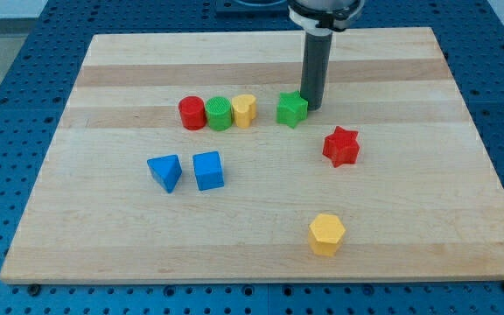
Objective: Slide the green star and the red star diagonal to each other
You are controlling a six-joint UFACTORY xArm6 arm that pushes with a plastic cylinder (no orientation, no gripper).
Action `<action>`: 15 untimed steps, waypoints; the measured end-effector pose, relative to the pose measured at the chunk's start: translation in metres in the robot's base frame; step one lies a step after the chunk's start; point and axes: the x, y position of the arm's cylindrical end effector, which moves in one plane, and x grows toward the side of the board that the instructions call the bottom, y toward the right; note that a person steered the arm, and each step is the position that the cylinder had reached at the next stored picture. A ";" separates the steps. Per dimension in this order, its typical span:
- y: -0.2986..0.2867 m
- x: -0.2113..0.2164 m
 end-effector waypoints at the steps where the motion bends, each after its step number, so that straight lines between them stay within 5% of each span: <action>1: -0.010 0.000; 8: -0.035 0.005; 10: 0.004 0.005; 12: 0.028 0.039; 15: -0.028 0.078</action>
